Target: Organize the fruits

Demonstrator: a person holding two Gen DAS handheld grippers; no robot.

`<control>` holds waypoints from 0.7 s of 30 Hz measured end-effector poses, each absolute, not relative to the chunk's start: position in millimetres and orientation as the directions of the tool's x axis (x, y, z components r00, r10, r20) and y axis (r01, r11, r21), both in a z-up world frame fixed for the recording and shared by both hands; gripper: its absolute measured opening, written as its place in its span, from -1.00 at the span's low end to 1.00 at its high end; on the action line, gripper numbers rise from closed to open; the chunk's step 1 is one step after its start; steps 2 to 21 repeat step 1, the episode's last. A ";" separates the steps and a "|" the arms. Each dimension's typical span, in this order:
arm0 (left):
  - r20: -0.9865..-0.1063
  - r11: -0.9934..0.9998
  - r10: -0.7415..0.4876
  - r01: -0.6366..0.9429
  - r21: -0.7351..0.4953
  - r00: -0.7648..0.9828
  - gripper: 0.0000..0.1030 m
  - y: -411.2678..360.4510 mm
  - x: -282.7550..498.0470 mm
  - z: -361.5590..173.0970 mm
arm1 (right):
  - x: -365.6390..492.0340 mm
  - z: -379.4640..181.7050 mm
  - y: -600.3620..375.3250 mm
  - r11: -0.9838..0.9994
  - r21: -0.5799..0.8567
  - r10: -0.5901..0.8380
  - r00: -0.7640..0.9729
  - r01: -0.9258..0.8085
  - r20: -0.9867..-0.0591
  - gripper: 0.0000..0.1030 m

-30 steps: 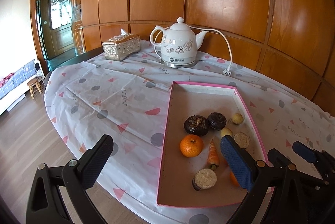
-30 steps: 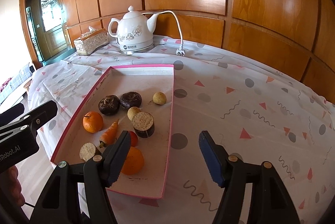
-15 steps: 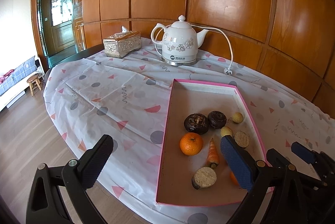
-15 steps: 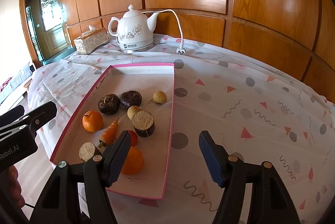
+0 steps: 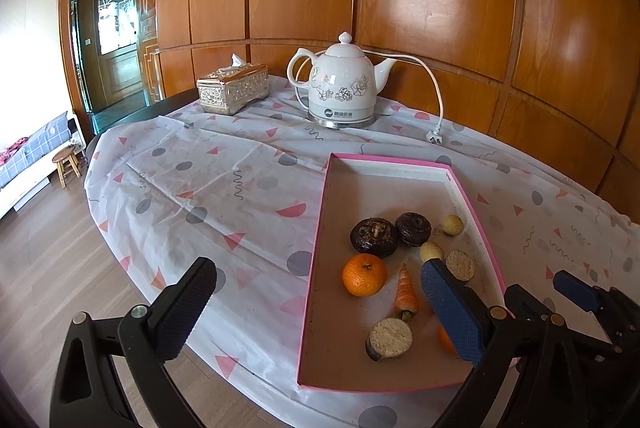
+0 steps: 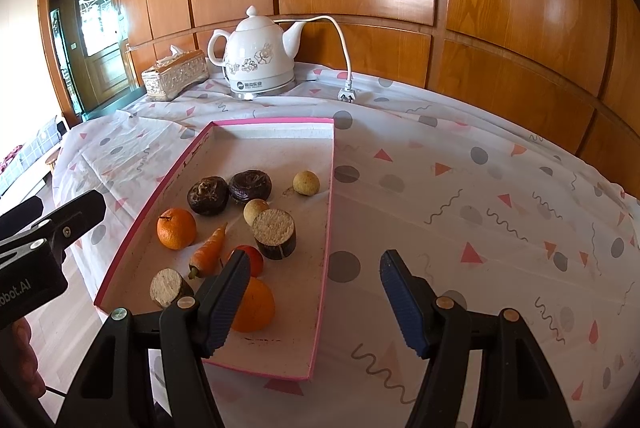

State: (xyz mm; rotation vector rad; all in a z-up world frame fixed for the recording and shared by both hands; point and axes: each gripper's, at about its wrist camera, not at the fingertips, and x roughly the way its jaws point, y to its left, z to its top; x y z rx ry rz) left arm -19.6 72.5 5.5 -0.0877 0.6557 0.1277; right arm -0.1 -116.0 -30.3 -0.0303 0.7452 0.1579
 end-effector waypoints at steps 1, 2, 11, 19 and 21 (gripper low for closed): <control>-0.615 0.988 0.088 -0.145 -0.044 0.784 0.99 72.9 -19.4 5.4 | 0.2 -30.7 -116.4 0.988 0.031 0.134 0.723 -0.154 -0.678 0.32; -0.615 0.988 0.088 -0.145 -0.044 0.784 0.99 72.9 -19.4 5.4 | 0.2 -30.7 -116.4 0.988 0.031 0.134 0.723 -0.154 -0.678 0.32; -0.615 0.988 0.088 -0.145 -0.044 0.784 0.99 72.9 -19.4 5.4 | 0.2 -30.7 -116.4 0.988 0.031 0.134 0.723 -0.154 -0.678 0.32; -0.615 0.988 0.088 -0.145 -0.044 0.784 0.99 72.9 -19.4 5.4 | 0.2 -30.7 -116.4 0.988 0.031 0.134 0.723 -0.154 -0.678 0.32; -0.615 0.988 0.088 -0.145 -0.044 0.784 0.99 72.9 -19.4 5.4 | 0.2 -30.7 -116.4 0.988 0.031 0.134 0.723 -0.154 -0.678 0.32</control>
